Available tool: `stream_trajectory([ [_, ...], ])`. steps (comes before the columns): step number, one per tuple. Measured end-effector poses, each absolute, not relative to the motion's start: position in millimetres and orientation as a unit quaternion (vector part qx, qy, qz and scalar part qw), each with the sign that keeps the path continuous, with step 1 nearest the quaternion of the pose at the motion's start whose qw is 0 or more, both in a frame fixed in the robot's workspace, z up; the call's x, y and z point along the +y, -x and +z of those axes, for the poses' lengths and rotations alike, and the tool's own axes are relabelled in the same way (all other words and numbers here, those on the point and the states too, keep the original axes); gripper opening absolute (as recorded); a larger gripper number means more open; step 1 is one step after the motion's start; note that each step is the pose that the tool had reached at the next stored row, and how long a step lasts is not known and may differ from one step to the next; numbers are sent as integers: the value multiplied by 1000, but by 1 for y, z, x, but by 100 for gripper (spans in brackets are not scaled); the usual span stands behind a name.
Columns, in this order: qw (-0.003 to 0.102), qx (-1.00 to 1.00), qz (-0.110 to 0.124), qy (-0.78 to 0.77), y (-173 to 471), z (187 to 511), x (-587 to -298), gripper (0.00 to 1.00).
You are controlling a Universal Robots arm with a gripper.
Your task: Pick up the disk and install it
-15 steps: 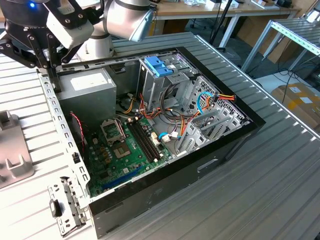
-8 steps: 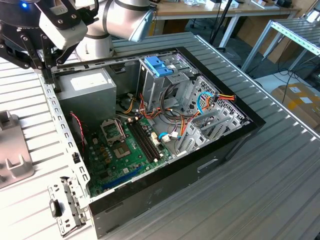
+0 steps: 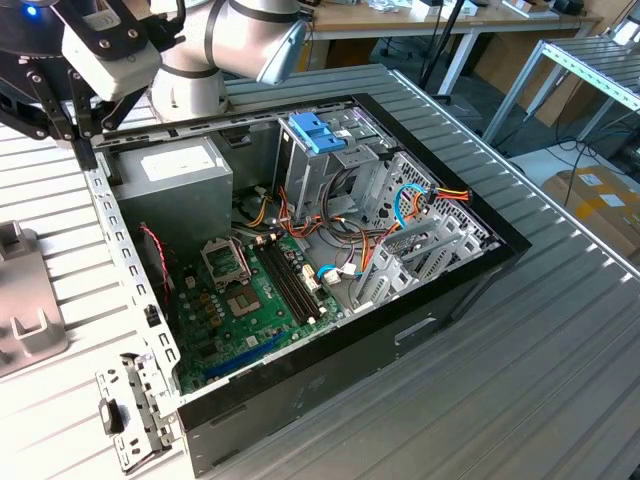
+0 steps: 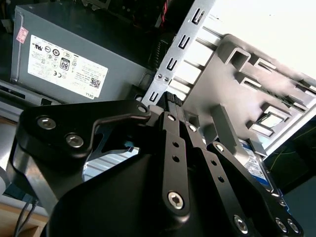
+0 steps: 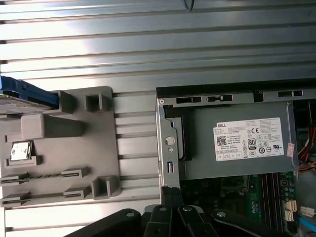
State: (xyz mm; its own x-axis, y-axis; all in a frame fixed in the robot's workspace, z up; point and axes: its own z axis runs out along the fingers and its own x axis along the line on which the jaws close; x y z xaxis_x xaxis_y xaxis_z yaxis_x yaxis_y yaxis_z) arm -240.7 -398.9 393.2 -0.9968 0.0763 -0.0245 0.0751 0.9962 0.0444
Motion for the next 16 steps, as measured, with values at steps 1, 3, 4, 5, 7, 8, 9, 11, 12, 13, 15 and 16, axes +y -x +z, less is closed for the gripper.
stream_trajectory([
  [1, 13, 999, 22, -38, 242, 393, -399, 11],
  [3, 13, 999, 22, -38, 243, 393, -399, 11],
  [4, 13, 999, 22, -38, 244, 393, -399, 11],
  [5, 13, 999, 22, -38, 245, 393, -399, 11],
  [7, 13, 999, 22, -38, 247, 393, -399, 11],
  [8, 13, 999, 22, -38, 248, 393, -399, 11],
  [9, 13, 999, 22, -38, 248, 393, -399, 11],
  [11, 13, 999, 22, -38, 250, 393, -399, 11],
  [12, 13, 999, 22, -38, 251, 393, -399, 11],
  [13, 13, 999, 22, -38, 252, 393, -399, 11],
  [15, 13, 999, 22, -38, 253, 393, -399, 11],
  [16, 13, 999, 22, -38, 254, 393, -399, 11],
])
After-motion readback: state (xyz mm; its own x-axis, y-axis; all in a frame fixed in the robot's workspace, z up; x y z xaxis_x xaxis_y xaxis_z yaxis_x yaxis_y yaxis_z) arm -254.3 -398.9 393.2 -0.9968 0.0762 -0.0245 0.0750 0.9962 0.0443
